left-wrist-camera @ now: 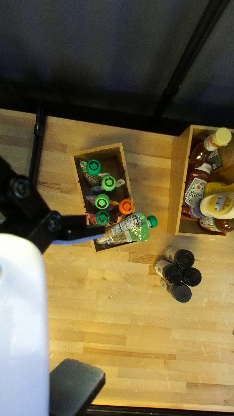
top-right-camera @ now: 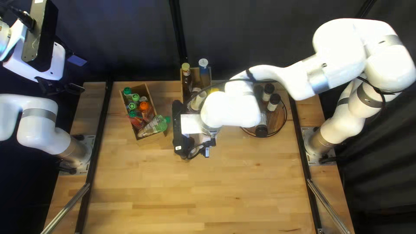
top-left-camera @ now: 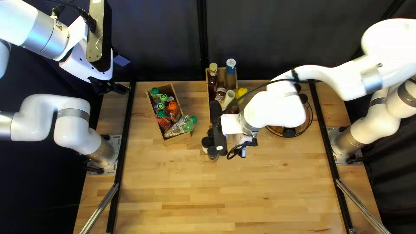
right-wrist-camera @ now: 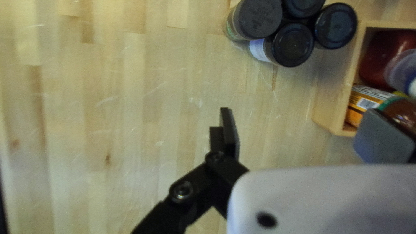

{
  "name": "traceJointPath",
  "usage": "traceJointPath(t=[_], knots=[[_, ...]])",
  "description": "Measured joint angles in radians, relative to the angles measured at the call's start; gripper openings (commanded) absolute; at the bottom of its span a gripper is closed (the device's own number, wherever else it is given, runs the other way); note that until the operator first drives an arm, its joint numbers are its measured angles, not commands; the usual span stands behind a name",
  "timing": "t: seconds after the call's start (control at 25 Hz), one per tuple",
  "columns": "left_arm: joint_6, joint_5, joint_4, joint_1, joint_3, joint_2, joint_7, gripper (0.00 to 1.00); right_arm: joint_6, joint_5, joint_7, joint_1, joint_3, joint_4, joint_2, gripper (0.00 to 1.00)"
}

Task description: Separate condiments, baby food and spices and place it in 3 different racks/containers

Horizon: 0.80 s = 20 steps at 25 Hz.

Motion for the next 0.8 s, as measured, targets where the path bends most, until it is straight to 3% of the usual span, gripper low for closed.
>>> traceJointPath(t=[0.44, 0.8], knots=[[0.000, 0.000, 0.000, 0.000, 0.000, 0.000, 0.000, 1.00, -0.057, -0.062, 0.066, 0.018, -0.036, 0.000, -0.071, 1.00], [0.000, 0.000, 0.000, 0.000, 0.000, 0.000, 0.000, 1.00, -0.048, -0.097, 0.074, 0.036, -0.060, 0.078, -0.164, 1.00]])
